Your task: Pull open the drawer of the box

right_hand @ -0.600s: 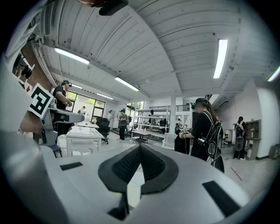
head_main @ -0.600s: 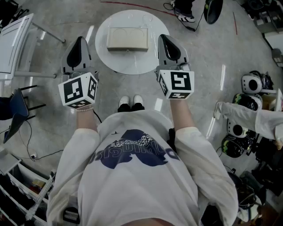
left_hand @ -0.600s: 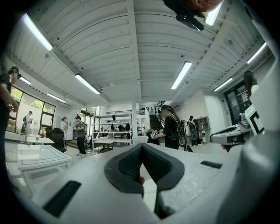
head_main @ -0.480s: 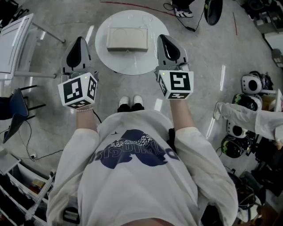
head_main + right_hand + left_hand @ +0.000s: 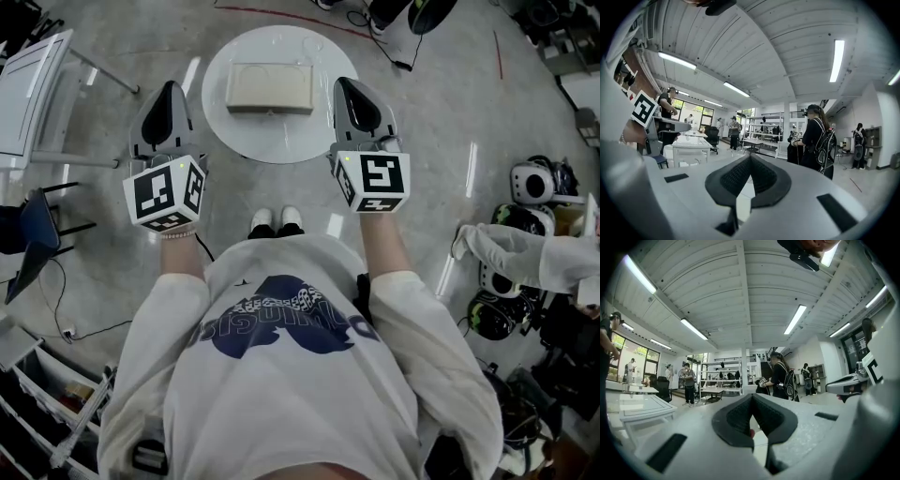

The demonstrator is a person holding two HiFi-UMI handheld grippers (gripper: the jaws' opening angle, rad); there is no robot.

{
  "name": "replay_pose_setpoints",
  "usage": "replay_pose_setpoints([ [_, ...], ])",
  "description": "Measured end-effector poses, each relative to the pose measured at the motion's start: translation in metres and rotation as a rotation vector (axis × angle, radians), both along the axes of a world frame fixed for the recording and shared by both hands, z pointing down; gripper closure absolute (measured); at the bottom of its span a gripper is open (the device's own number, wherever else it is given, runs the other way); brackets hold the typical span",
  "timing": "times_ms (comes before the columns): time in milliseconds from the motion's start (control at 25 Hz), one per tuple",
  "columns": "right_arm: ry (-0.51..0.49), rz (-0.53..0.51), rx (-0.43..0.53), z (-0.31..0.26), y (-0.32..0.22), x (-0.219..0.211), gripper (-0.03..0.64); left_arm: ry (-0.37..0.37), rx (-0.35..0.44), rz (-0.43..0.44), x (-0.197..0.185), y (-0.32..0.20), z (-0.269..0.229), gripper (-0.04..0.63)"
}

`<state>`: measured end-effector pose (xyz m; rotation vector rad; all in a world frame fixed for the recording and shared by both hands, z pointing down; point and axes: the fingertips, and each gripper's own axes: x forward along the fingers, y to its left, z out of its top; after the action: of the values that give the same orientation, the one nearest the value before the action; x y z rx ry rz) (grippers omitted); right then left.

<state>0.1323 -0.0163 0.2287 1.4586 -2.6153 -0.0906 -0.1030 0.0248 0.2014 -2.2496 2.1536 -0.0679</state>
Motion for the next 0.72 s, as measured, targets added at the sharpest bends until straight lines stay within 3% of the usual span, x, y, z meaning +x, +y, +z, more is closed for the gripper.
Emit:
replay_pose_setpoints([
  [280, -0.242, -0.004, -0.071, -0.004, -0.004, 0.031, 0.620, 0.009, -0.036, -0.022, -0.021, 0.000, 0.001, 0.588],
  [600, -0.276, 0.033, -0.109, 0.008, -0.009, 0.070, 0.577, 0.029, -0.140, -0.096, -0.036, 0.006, 0.031, 0.578],
  [720, -0.269, 0.015, -0.120, 0.017, -0.011, 0.073, 0.550, 0.044, -0.182, -0.103, -0.030, 0.007, 0.047, 0.509],
])
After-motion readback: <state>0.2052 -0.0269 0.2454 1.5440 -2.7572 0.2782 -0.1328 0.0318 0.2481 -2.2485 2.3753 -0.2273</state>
